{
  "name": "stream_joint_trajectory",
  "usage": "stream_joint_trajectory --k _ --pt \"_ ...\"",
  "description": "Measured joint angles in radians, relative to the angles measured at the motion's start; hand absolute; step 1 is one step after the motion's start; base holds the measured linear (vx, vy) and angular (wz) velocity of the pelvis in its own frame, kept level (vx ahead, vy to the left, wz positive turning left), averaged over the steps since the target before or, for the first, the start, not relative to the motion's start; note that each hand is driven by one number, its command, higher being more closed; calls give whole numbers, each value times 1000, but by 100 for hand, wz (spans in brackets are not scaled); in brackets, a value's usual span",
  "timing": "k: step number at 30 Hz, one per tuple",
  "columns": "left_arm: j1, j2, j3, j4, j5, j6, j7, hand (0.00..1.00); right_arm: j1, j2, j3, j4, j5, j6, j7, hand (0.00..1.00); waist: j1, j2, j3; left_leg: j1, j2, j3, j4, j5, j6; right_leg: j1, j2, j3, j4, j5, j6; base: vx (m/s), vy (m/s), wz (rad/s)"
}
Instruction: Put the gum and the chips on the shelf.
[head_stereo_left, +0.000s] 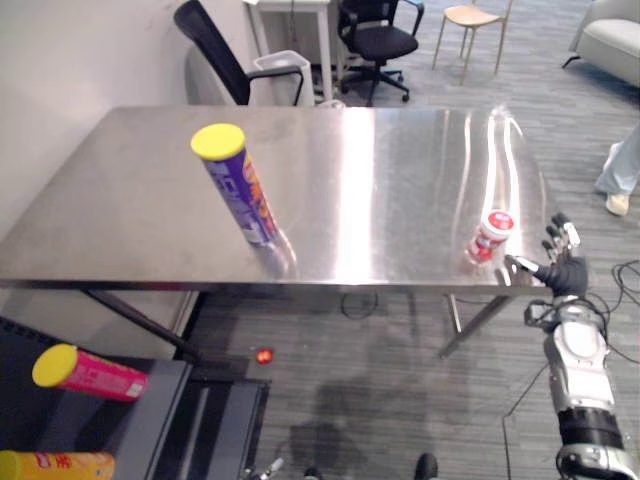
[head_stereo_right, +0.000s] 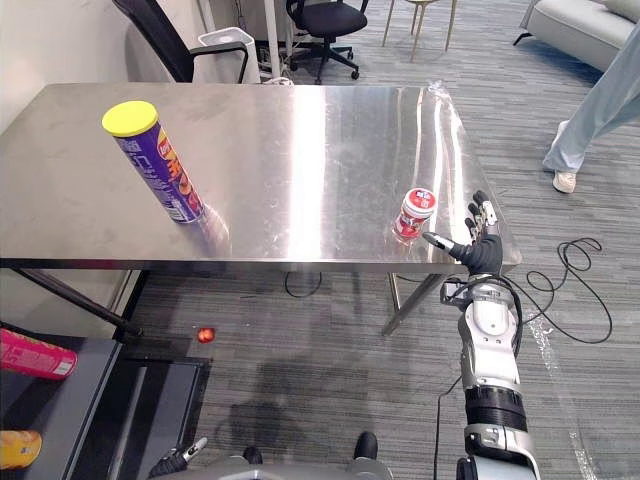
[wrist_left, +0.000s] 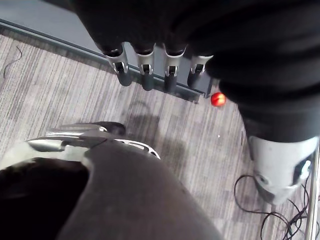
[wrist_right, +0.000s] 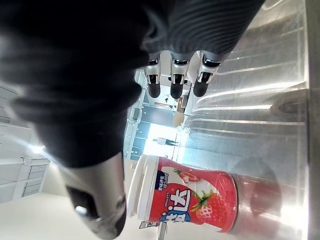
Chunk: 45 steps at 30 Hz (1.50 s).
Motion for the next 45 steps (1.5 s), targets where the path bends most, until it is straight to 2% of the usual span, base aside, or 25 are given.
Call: stream_joint_trajectory --k 10,14,30,31,45 --pt "0 0 -1 0 -4 0 4 0 -56 0 19 69 5 6 -18 0 9 1 16 0 -4 -5 -16 7 8 -1 -2 -9 -6 3 -3 -1 -1 1" --pt "-1 -1 -1 -1 -9 0 7 0 -102 0 21 97 5 8 -31 0 10 6 37 -3 -6 -1 -17 9 12 -1 1 -12 -25 36 -19 -9 5 -3" --pt "-3 -1 -19 -3 -24 -1 20 0 -172 0 68 108 5 17 -35 0 43 -4 55 -23 -20 -6 -18 17 23 -18 -15 -17 -21 45 -8 -13 -7 1" --pt "-3 -1 -19 -3 -24 -1 20 0 -173 0 76 108 5 17 -35 100 48 -4 56 -23 -21 -6 -18 19 23 -18 -15 -17 -21 45 -8 -48 -25 2" --pt "-1 5 -13 -13 -22 0 23 0 -202 75 125 85 3 17 -30 100 55 -23 67 -19 -25 -11 -38 41 23 -20 -18 -20 -21 47 -6 -39 -24 1"
